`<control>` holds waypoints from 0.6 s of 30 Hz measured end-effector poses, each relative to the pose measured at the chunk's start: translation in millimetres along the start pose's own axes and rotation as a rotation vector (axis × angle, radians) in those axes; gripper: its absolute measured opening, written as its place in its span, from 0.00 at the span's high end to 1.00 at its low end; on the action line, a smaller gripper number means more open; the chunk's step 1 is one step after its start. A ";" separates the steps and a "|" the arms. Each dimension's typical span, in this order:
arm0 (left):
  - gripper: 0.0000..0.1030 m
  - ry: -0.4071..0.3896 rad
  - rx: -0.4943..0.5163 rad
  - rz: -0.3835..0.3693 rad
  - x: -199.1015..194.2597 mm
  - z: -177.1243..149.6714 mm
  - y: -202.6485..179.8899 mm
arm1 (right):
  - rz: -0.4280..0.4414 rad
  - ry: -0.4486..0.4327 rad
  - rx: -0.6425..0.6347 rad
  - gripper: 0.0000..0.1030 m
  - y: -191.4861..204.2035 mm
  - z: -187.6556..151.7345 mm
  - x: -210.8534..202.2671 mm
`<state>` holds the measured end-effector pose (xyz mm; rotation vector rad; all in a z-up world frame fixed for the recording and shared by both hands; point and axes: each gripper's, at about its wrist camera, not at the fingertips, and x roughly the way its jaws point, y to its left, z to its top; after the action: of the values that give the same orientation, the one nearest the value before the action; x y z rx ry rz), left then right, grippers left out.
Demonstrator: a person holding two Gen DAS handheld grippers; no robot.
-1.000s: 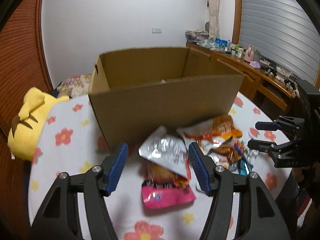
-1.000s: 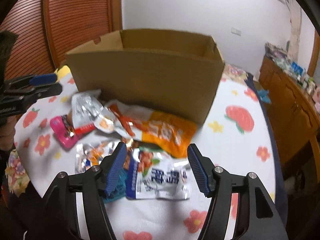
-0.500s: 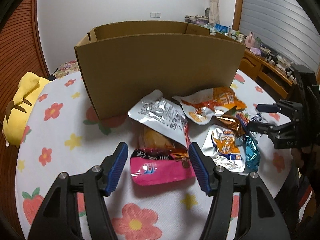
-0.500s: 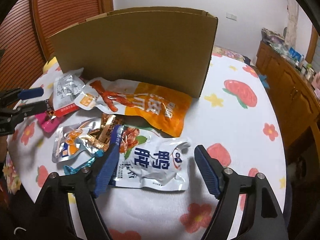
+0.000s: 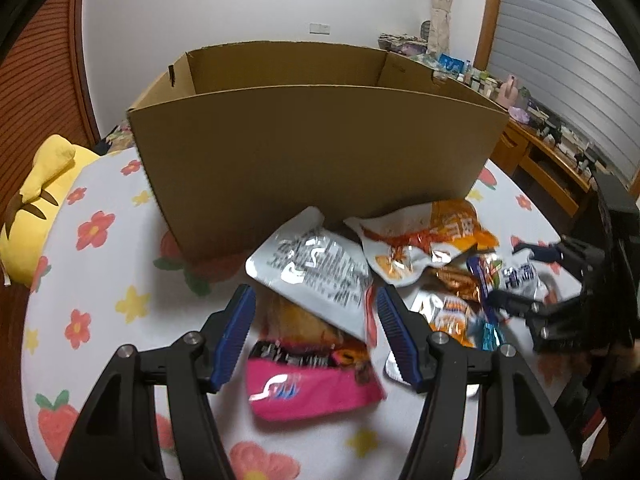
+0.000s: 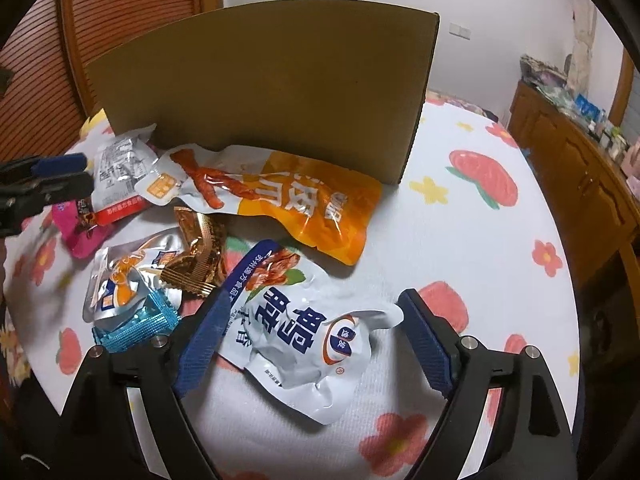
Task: Organize snacks
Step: 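Move both open tools back to the snack pile, then close the left tool on the silver packet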
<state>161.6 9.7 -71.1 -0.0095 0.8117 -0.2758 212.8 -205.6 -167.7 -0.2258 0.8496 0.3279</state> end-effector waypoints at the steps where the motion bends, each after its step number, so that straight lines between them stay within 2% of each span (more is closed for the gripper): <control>1: 0.36 0.002 -0.007 0.004 2.9 2.3 0.5 | 0.000 0.000 0.000 0.15 0.1 -0.2 0.0; 8: 0.35 0.023 -0.060 0.034 22.2 17.2 5.0 | -0.006 -0.003 -0.001 0.15 -1.2 -1.2 0.0; 13: 0.34 0.059 -0.048 0.054 36.6 21.8 0.7 | -0.010 -0.004 -0.003 0.15 0.5 -1.1 -0.7; 18: 0.37 0.042 -0.043 0.059 38.1 21.4 -1.9 | -0.010 -0.005 -0.004 0.15 0.5 -1.0 -0.9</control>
<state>201.4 -3.7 -83.3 -0.0203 0.8578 -0.2027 211.4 -205.6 -167.7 -0.2326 0.8431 0.3205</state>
